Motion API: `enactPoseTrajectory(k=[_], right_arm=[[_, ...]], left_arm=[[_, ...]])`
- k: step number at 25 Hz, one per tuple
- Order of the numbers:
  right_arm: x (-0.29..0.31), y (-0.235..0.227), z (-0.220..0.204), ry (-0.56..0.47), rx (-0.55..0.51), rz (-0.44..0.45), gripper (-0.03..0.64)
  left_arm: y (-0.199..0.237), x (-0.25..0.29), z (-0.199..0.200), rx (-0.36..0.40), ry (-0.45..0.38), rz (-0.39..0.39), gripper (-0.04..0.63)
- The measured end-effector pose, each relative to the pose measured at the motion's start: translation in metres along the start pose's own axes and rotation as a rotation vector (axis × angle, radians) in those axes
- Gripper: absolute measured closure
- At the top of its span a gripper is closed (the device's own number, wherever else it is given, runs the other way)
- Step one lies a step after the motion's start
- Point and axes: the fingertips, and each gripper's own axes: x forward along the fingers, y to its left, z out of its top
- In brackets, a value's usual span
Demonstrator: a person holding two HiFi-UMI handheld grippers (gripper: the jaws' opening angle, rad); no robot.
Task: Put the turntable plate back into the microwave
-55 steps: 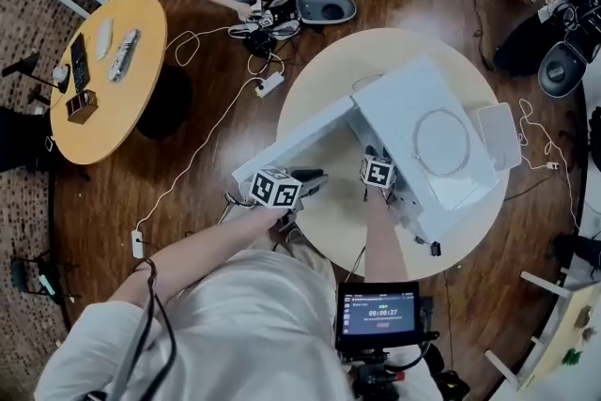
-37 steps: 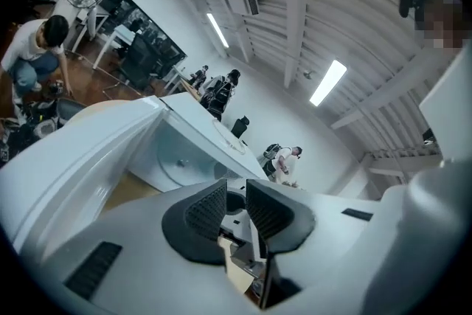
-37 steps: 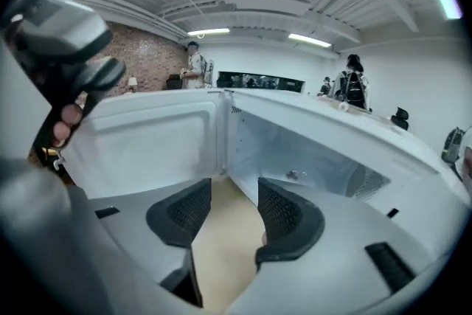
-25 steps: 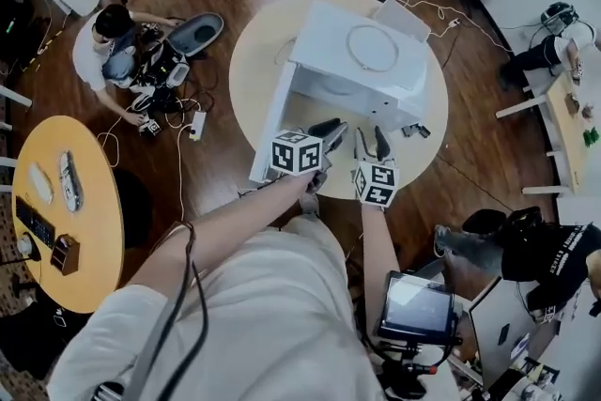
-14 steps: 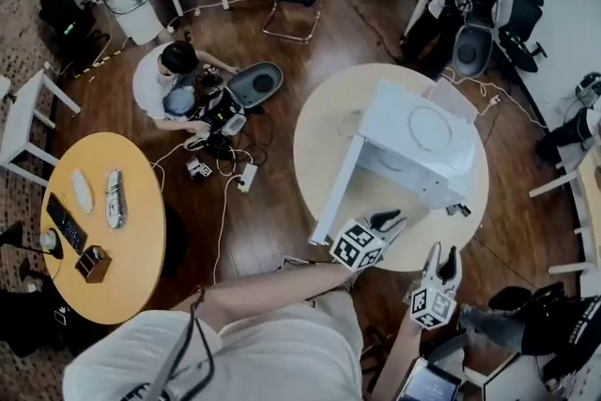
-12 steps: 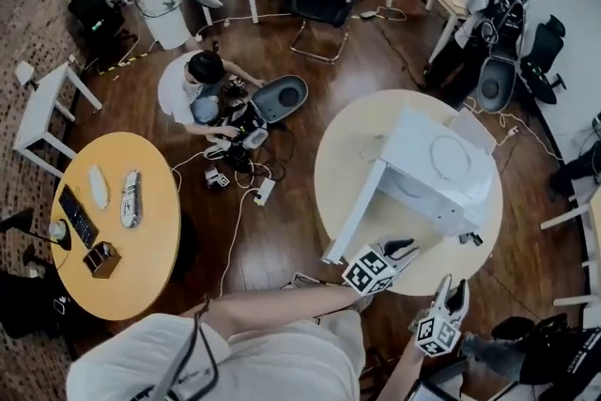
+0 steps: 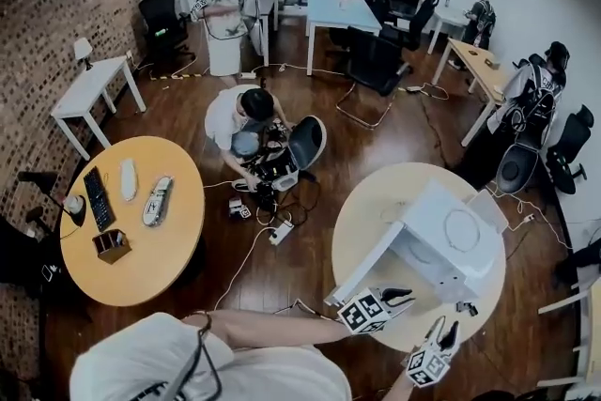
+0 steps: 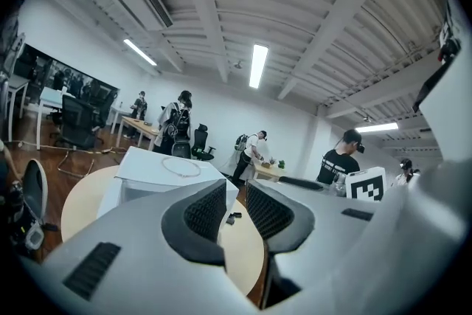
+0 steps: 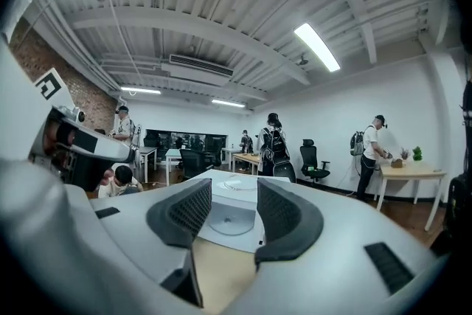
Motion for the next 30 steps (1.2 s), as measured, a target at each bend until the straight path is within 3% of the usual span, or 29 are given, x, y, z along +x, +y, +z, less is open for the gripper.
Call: enactPoseTrajectory(k=[4, 8, 11, 17, 20, 22, 25, 30], right_arm=[[0.003, -0.004, 0.025, -0.025, -0.029, 0.074, 0.422], [-0.005, -0.002, 0.03, -0.058, 0.006, 0.19, 0.422], [0.001, 0.004, 0.027, -0.067, 0.038, 0.275, 0.422], [-0.046, -0.012, 0.031, -0.079, 0.236, 0.365, 0.423], [-0.057, -0.017, 0.028, -0.079, 0.28, 0.407, 0.423], [-0.071, -0.021, 0.024, -0.079, 0.317, 0.405, 0.471], [-0.095, -0.02, 0.008, -0.049, 0.358, 0.404, 0.508], [-0.121, -0.03, -0.009, -0.035, 0.355, 0.372, 0.52]], left_arm=[[-0.011, 0.0, 0.034, -0.051, -0.067, 0.002, 0.511], [-0.019, -0.004, 0.061, -0.02, -0.132, 0.008, 0.511], [-0.006, -0.017, 0.074, -0.013, -0.196, 0.067, 0.511], [-0.008, -0.059, 0.05, -0.041, -0.218, 0.146, 0.511], [0.0, -0.077, 0.038, -0.067, -0.224, 0.199, 0.511], [0.001, -0.092, 0.03, -0.109, -0.232, 0.218, 0.509], [-0.009, -0.114, 0.02, -0.151, -0.245, 0.221, 0.509], [-0.026, -0.116, -0.004, -0.126, -0.183, 0.153, 0.509]])
